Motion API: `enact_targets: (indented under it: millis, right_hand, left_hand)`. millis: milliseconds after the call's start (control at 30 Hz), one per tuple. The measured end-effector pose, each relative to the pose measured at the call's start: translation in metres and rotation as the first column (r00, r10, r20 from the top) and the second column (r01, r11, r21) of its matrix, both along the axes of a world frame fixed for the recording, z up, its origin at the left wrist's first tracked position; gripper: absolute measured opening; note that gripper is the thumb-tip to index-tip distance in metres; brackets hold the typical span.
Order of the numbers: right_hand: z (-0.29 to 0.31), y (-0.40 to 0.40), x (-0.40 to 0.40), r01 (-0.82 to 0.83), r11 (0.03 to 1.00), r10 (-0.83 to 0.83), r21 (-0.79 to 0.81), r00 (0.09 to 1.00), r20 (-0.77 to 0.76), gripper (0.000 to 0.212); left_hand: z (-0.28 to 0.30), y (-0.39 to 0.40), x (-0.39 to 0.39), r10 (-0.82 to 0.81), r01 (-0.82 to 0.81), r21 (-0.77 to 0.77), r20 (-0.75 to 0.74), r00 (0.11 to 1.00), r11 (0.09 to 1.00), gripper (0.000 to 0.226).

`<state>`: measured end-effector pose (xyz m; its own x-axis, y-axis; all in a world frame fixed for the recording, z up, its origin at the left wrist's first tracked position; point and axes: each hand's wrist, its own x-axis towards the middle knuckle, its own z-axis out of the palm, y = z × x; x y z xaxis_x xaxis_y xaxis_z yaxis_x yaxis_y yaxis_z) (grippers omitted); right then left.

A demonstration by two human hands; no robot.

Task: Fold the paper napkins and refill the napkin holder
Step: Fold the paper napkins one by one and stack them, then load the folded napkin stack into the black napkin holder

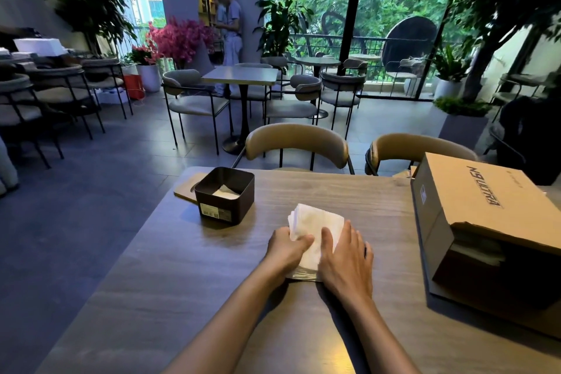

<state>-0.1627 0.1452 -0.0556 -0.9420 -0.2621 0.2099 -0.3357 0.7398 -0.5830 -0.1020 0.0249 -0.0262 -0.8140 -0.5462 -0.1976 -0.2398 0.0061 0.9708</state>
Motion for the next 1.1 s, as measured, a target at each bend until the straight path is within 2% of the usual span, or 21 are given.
enact_targets:
  millis: [100, 167, 233, 333, 600, 667, 767, 867, 967, 1100]
  right_hand:
    - [0.006, 0.009, -0.002, -0.038, 0.954, 0.084, -0.298, 0.986, 0.143, 0.077]
    - [0.008, 0.016, -0.001, -0.07, 0.836, 0.203, -0.544, 0.961, 0.188, 0.058]
    - [0.007, 0.018, 0.0, -0.105, 0.747, 0.264, -0.657, 0.953, 0.148, 0.034]
    - [0.007, 0.015, 0.003, -0.19, 0.705, 0.329, -0.683, 0.941, 0.077, 0.015]
    - [0.017, 0.012, 0.019, -0.302, 0.619, 0.435, -0.725, 0.901, -0.003, 0.024]
    - [0.016, 0.01, 0.021, -0.311, 0.625, 0.427, -0.716, 0.904, -0.02, 0.02]
    - [0.012, 0.006, 0.022, -0.322, 0.638, 0.441, -0.699, 0.897, -0.011, 0.024]
    - [0.01, 0.005, 0.024, -0.338, 0.653, 0.448, -0.678, 0.894, -0.015, 0.023]
    - [0.015, 0.003, 0.028, -0.33, 0.648, 0.424, -0.686, 0.905, -0.035, 0.018]
    - [0.013, 0.0, 0.03, -0.32, 0.645, 0.425, -0.694, 0.905, -0.022, 0.017]
  left_hand:
    - [-0.001, -0.008, 0.009, -0.073, 0.074, -0.001, -0.153, 0.986, 0.997, 0.026]
    - [0.0, -0.012, 0.016, -0.1, 0.114, 0.042, -0.246, 0.964, 0.993, 0.032]
    - [0.001, -0.019, 0.023, -0.139, 0.158, 0.04, -0.301, 0.943, 0.987, 0.04]
    - [0.003, -0.031, 0.036, -0.222, 0.236, 0.006, -0.314, 0.923, 0.972, 0.047]
    - [-0.009, -0.029, 0.043, -0.138, 0.12, -0.07, -0.382, 0.914, 0.99, 0.06]
    - [-0.015, -0.026, 0.043, -0.108, 0.067, -0.118, -0.382, 0.918, 0.991, 0.057]
    - [-0.018, -0.02, 0.042, -0.026, -0.06, -0.227, -0.358, 0.933, 0.972, 0.039]
    - [-0.014, -0.015, 0.042, 0.018, -0.158, -0.319, -0.401, 0.916, 0.934, 0.034]
    - [-0.016, -0.016, 0.041, 0.015, -0.185, -0.33, -0.457, 0.889, 0.926, 0.031]
    - [-0.018, -0.017, 0.047, 0.008, -0.17, -0.374, -0.398, 0.917, 0.912, 0.03]
